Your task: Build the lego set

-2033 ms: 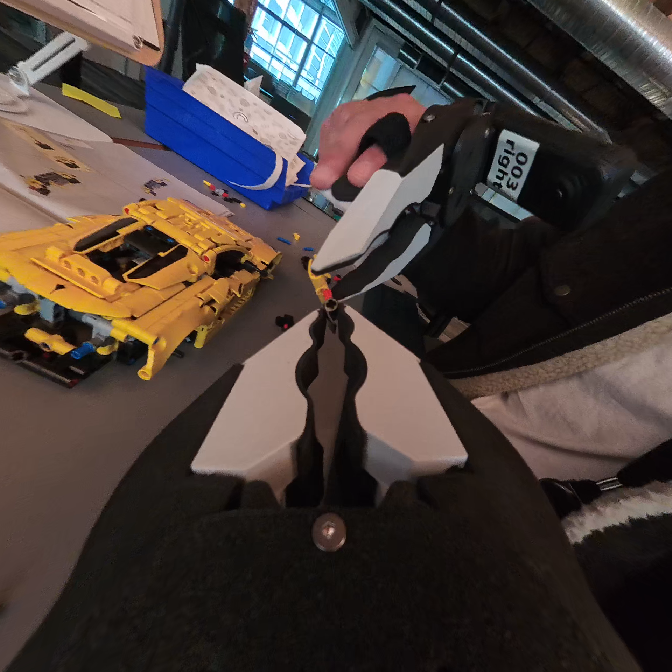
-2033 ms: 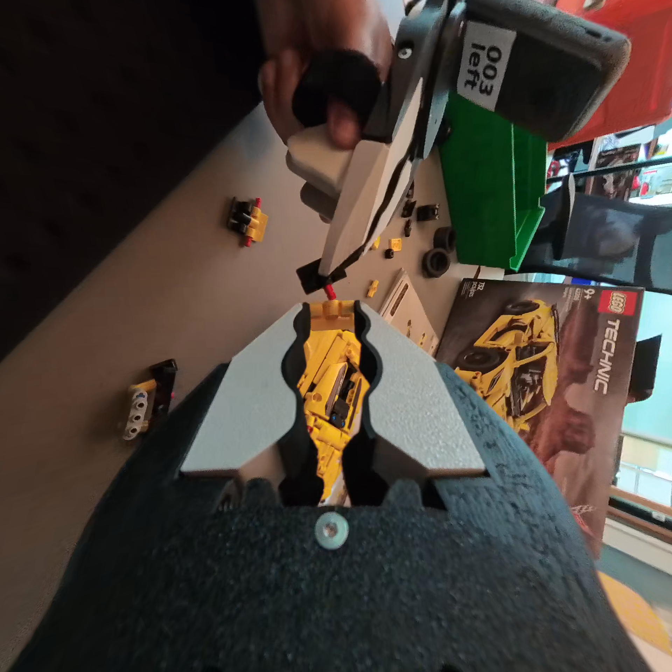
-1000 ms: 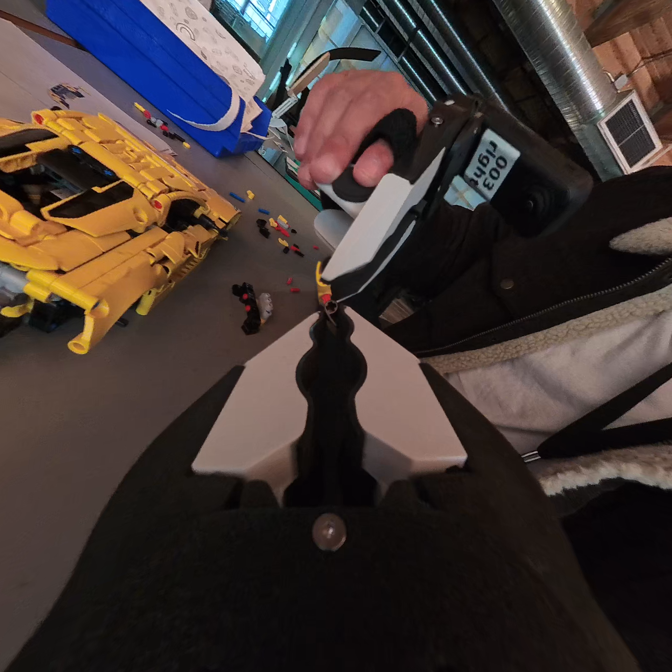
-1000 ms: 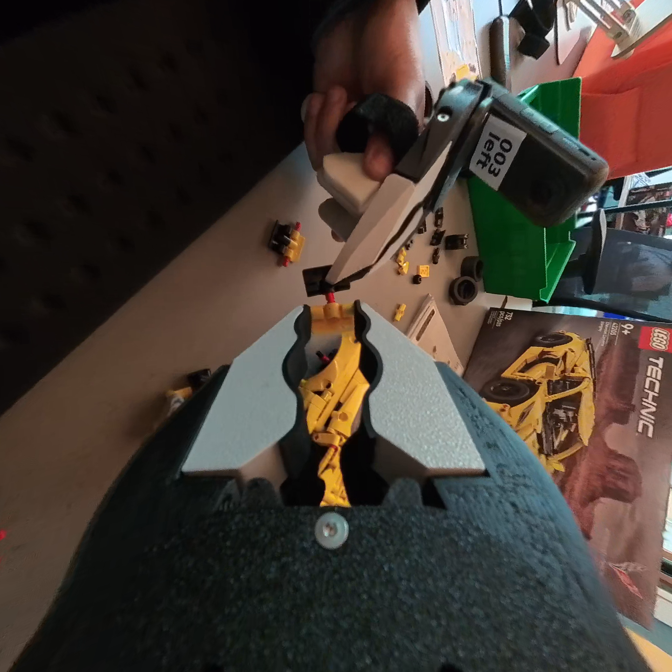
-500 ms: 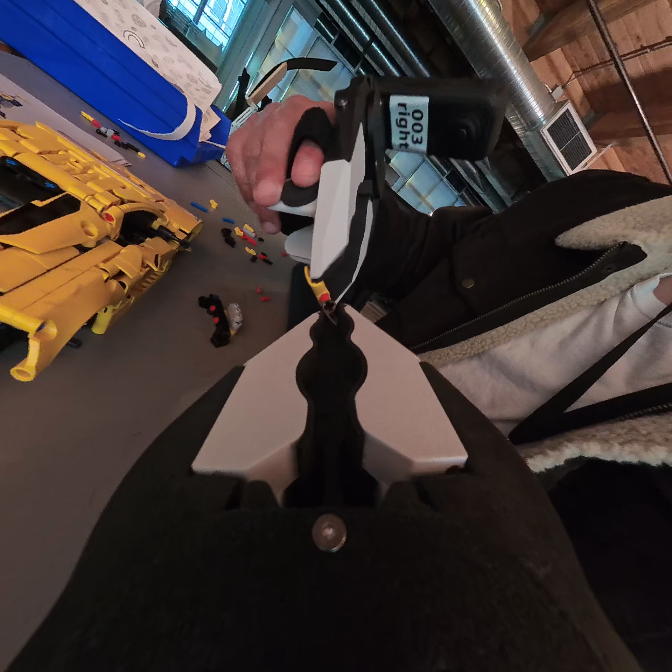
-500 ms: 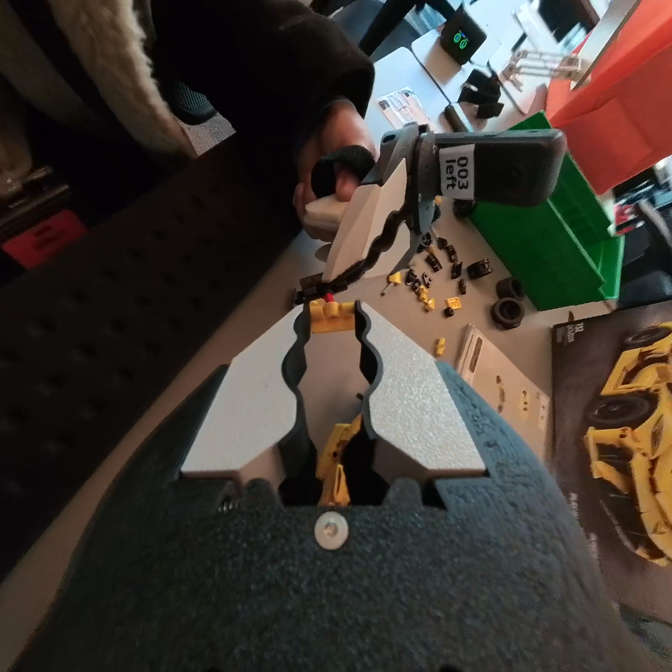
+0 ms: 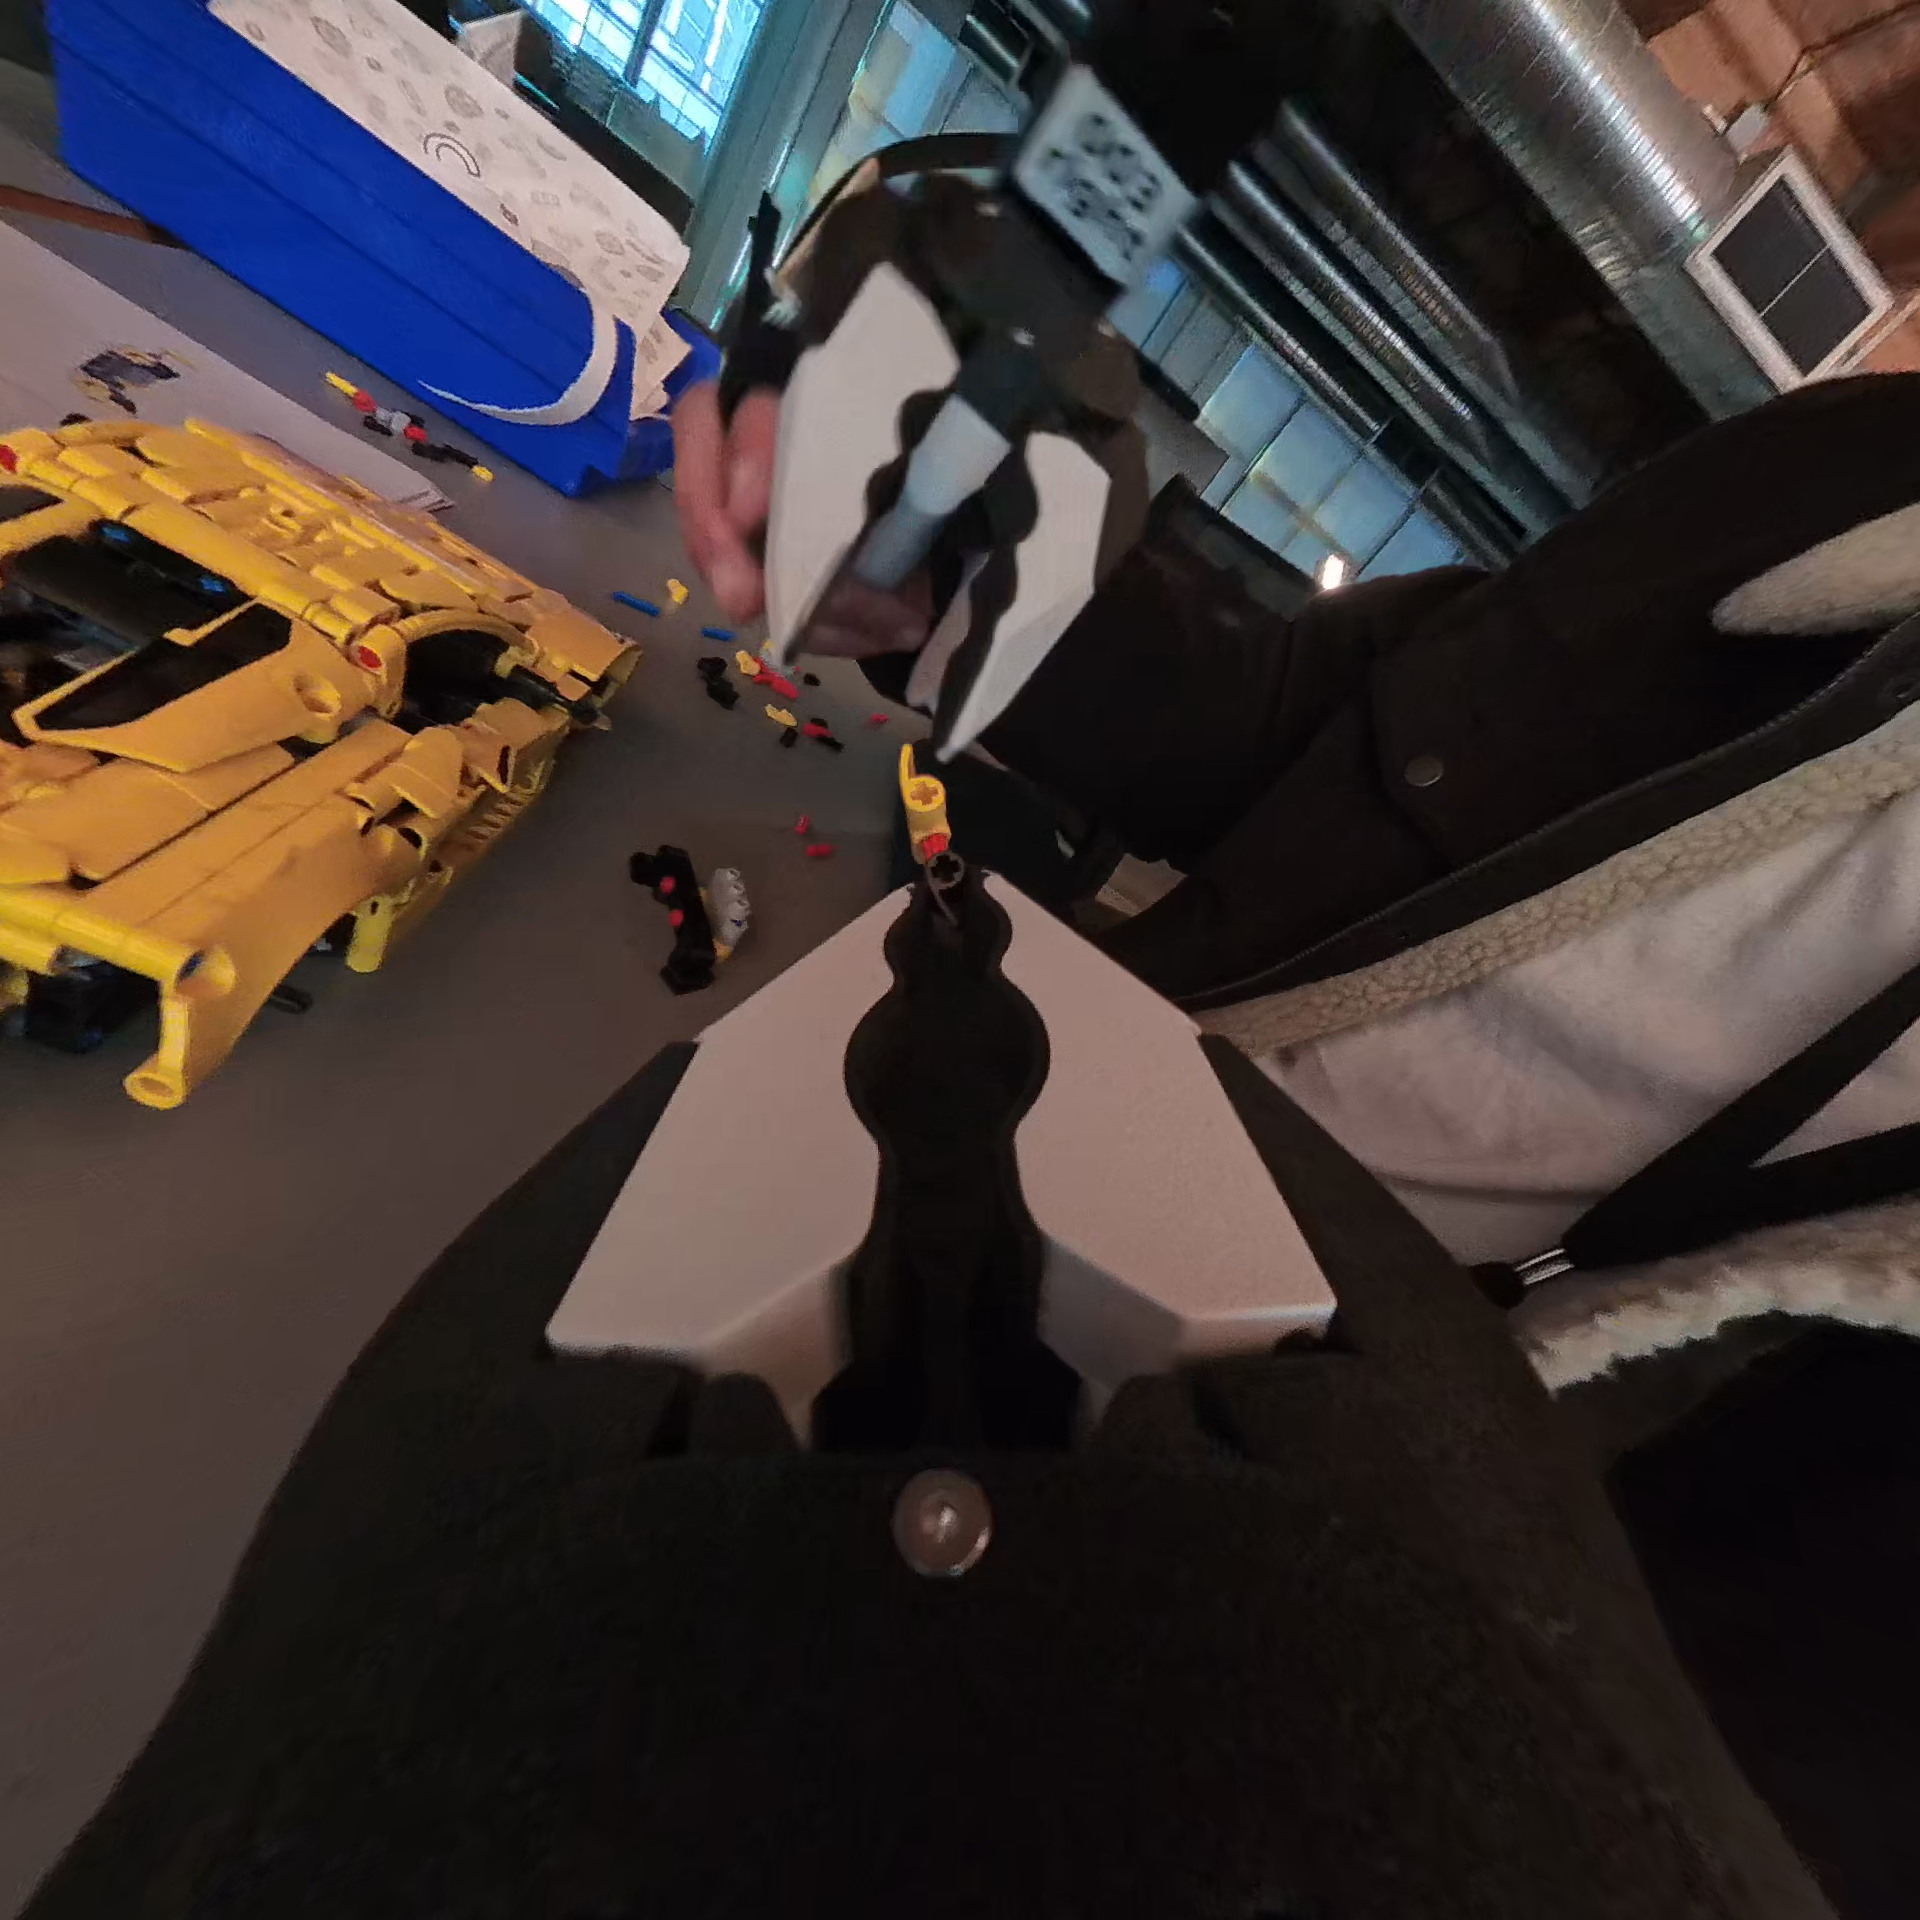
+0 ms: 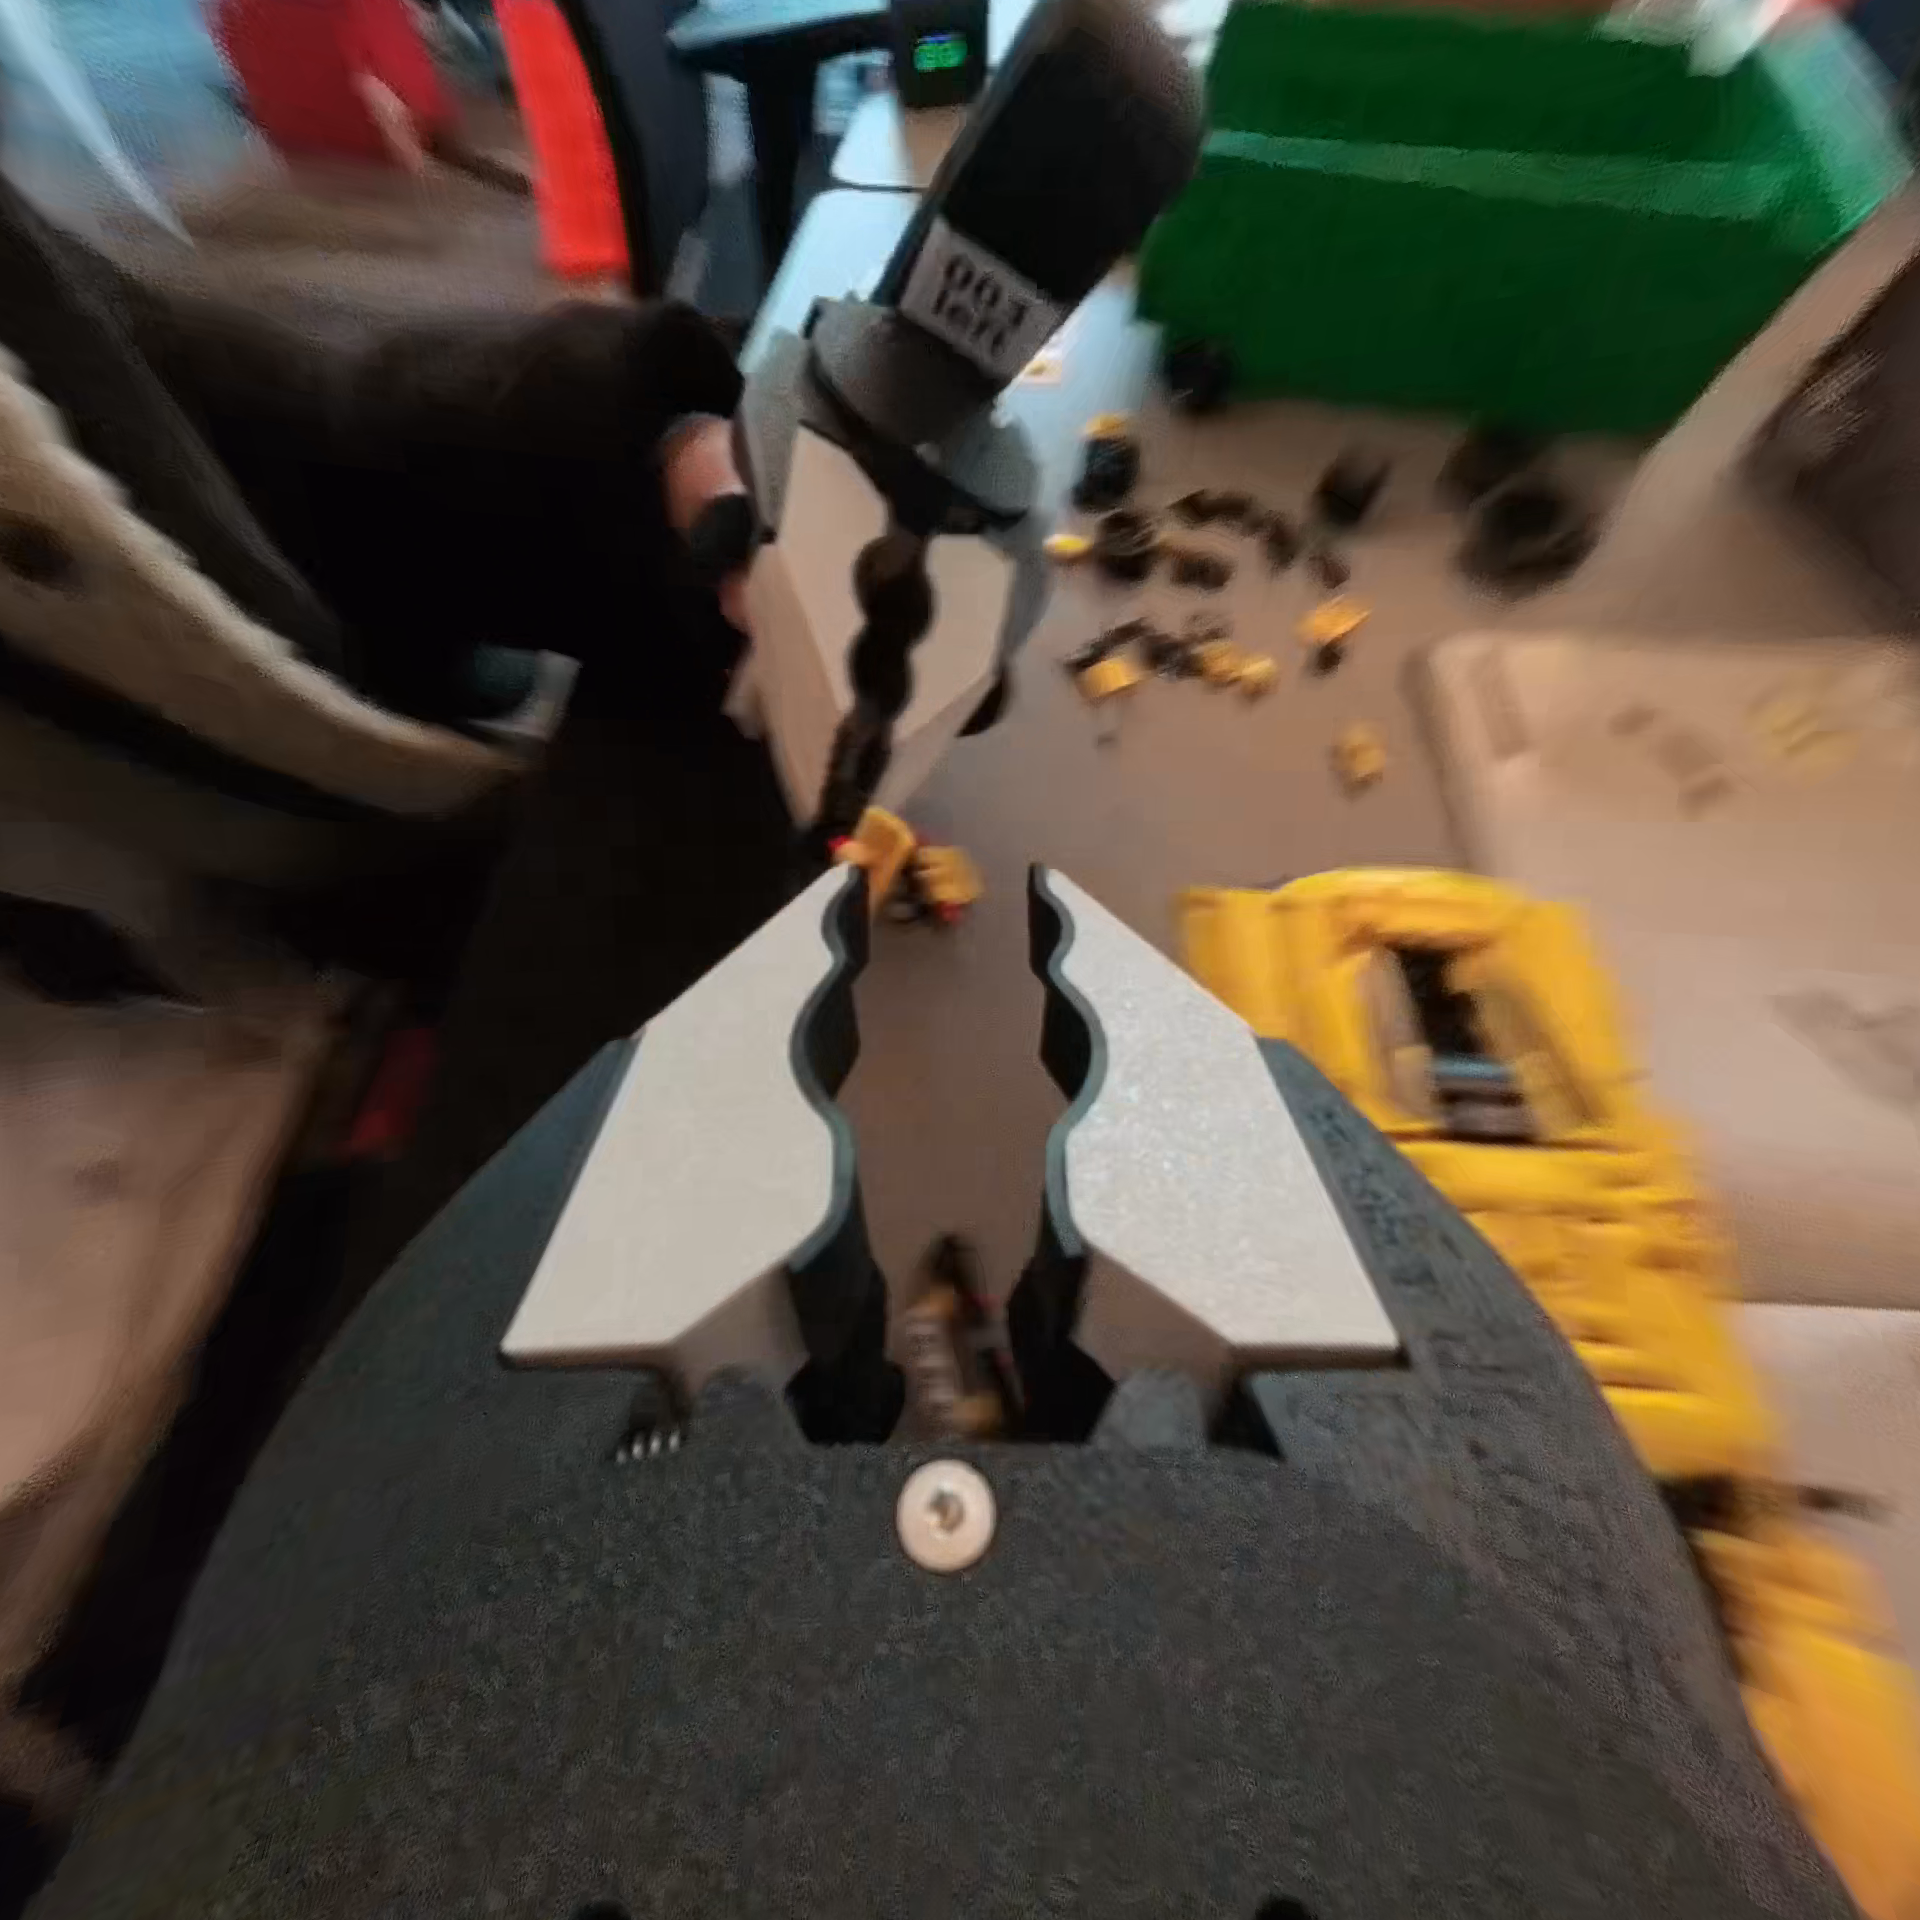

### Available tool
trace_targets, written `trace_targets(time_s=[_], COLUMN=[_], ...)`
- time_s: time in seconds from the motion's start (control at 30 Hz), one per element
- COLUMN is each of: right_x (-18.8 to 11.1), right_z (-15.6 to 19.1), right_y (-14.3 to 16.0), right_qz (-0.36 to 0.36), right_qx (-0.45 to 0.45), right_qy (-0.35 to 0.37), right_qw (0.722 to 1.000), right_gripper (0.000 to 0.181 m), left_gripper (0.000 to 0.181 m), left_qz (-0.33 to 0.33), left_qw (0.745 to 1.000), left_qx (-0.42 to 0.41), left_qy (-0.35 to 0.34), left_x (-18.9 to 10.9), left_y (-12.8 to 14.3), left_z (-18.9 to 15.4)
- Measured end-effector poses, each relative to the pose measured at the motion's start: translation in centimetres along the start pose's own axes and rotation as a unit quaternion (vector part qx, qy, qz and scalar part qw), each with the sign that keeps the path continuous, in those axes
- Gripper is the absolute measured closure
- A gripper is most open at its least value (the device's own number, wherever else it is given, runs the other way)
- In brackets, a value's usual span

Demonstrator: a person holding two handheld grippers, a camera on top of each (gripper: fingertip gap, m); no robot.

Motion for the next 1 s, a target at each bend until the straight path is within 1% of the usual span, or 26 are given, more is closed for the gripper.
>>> trace_targets(time_s=[0.03,0.07,0.1,0.13,0.2,0.27,0.3,0.43,0.6,0.77,0.8,0.87,0.93,1.0], right_x=[0.1,0.3,0.6,1.0,1.4,1.5,1.5,1.6,1.6,1.7,1.8,2.3,2.1,2.3], right_z=[-0.2,-0.4,-0.6,-0.7,-0.6,-0.6,-0.7,-0.8,-1.0,-1.0,-0.9,-0.5,-0.7,-0.7], right_y=[0.4,0.7,1.0,1.3,1.6,1.6,1.6,1.6,1.4,1.5,1.6,1.7,1.3,1.3], right_qz=[-0.010,-0.024,-0.025,-0.021,-0.018,-0.019,-0.024,-0.013,-0.059,-0.031,-0.020,0.030,0.009,0.024], right_qx=[0.067,0.134,0.180,0.204,0.222,0.210,0.208,0.206,0.240,0.241,0.239,0.216,0.221,0.213], right_qy=[-0.056,-0.102,-0.135,-0.169,-0.200,-0.196,-0.195,-0.200,-0.223,-0.235,-0.233,-0.220,-0.215,-0.206], right_qw=[0.996,0.985,0.974,0.964,0.954,0.957,0.958,0.958,0.943,0.941,0.943,0.951,0.951,0.955], right_gripper=[0.152,0.153,0.152,0.153,0.163,0.174,0.175,0.175,0.175,0.175,0.175,0.175,0.175,0.175], left_gripper=[0.176,0.176,0.176,0.176,0.176,0.176,0.176,0.176,0.176,0.177,0.177,0.178,0.177,0.177], left_qz=[0.000,-0.001,-0.001,0.002,0.012,0.012,0.010,0.013,-0.017,-0.001,0.008,0.032,0.011,0.018], left_qw=[1.000,0.999,0.998,0.997,0.997,0.997,0.996,0.995,0.993,0.995,0.994,0.994,0.994,0.994], left_qx=[0.019,0.042,0.062,0.072,0.075,0.080,0.084,0.095,0.112,0.103,0.103,0.104,0.106,0.101], left_qy=[-0.004,-0.007,-0.010,-0.012,-0.017,-0.014,-0.015,-0.020,-0.024,-0.018,-0.020,-0.025,-0.029,-0.034], left_x=[0.1,0.2,0.3,0.4,0.6,0.6,0.6,0.7,0.3,0.6,0.8,1.1,0.9,0.8], left_y=[-0.1,-0.2,-0.2,-0.2,-0.1,-0.1,-0.1,-0.1,-0.6,-0.4,-0.3,0.0,-0.3,-0.2], left_z=[-0.2,-0.6,-0.8,-1.0,-0.9,-1.1,-1.1,-1.3,-1.7,-1.7,-1.6,-1.5,-1.6,-1.4])
Point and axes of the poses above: each gripper's, where its closed fingertips meet, x out along the fingers, y out of its underside, z = x × y across the jaws, the point moved 10 cm from there along -x, back along the fingers, and after that the axes turned 4 degrees about x, right-handed, at the moved point
